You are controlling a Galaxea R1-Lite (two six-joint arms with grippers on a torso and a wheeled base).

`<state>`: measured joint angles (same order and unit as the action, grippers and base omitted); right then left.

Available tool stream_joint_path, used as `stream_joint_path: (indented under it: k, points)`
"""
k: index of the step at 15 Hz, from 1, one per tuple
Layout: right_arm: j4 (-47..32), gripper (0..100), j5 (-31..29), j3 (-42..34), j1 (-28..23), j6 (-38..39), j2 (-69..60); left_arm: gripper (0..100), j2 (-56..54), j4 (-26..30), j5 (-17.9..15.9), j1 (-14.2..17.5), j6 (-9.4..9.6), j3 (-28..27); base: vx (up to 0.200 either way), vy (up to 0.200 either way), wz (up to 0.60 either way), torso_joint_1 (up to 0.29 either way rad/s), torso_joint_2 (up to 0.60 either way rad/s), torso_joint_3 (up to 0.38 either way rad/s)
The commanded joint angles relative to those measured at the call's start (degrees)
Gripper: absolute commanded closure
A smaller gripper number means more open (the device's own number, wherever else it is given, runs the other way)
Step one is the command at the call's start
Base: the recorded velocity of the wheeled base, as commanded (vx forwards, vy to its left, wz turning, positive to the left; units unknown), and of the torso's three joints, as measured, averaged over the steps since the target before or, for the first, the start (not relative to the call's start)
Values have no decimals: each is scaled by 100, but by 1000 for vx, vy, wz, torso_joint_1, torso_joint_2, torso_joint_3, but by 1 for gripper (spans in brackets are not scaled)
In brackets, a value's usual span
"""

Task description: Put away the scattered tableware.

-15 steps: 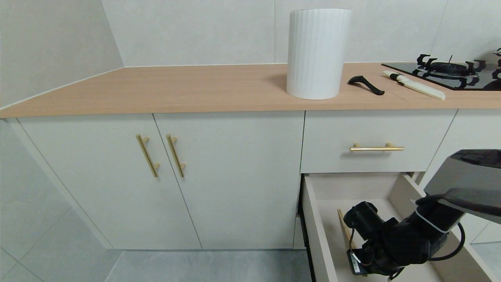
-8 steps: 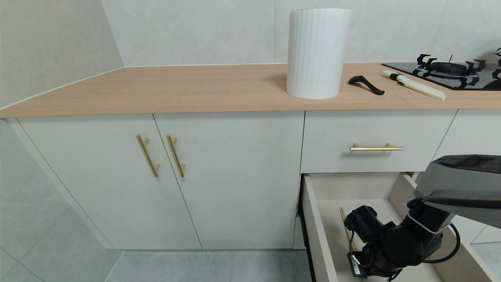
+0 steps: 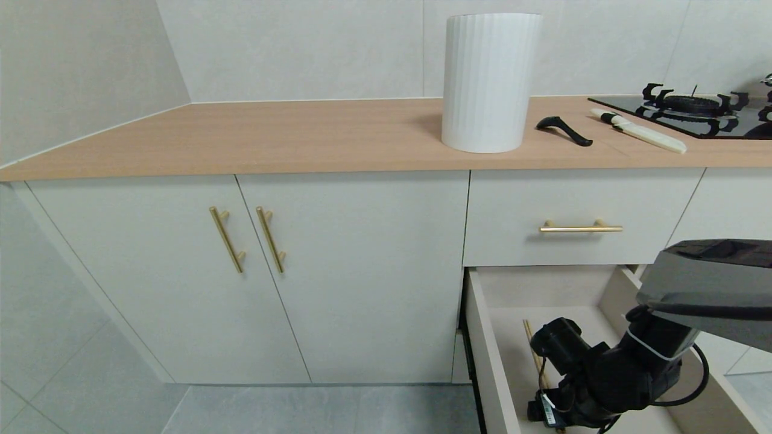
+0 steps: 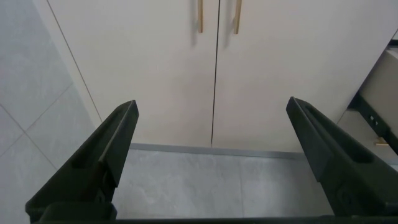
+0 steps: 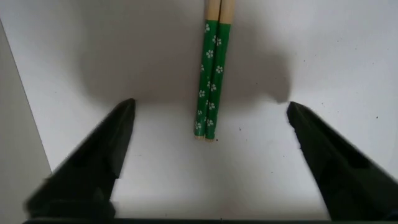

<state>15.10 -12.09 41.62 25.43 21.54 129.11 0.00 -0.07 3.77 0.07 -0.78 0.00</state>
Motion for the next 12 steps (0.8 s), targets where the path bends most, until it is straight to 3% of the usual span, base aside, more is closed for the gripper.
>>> stream_joint_path:
  k: [1, 6, 12]
  points:
    - [1, 0, -65, -40, 6, -1, -176, 0, 0, -1, 1, 1, -1, 0, 0, 0, 0, 0, 0, 0]
    - [-139, 0, -153, -532, -3, -511, -2215, 0, 0, -1, 1, 1, -1, 0, 0, 0, 0, 0, 0, 0]
    - [-1739, 0, -30, -110, -460, -1117, -4623, 0, 0, -1, 1, 1, -10, 0, 0, 0, 0, 0, 0, 0]
